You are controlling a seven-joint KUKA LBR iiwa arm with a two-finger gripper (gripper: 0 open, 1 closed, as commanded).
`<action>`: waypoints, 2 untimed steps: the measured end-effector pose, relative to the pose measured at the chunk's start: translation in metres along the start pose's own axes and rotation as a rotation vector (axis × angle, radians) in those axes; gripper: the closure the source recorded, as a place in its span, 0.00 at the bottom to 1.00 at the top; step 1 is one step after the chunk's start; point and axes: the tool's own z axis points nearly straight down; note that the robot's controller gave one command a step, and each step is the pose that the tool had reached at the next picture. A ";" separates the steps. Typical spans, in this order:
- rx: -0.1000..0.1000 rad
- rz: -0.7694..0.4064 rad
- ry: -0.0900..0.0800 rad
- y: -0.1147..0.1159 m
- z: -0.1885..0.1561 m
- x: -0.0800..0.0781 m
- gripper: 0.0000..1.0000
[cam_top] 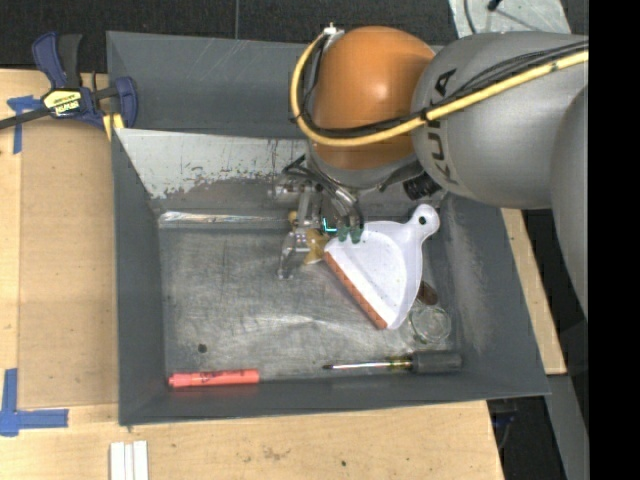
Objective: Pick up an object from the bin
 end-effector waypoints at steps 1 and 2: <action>-0.001 0.002 -0.008 0.000 -0.005 -0.002 0.00; -0.003 -0.007 -0.017 -0.022 0.034 -0.009 0.00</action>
Offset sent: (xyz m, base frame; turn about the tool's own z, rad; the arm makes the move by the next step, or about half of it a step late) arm 0.0097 -0.0415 -0.0703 -0.0063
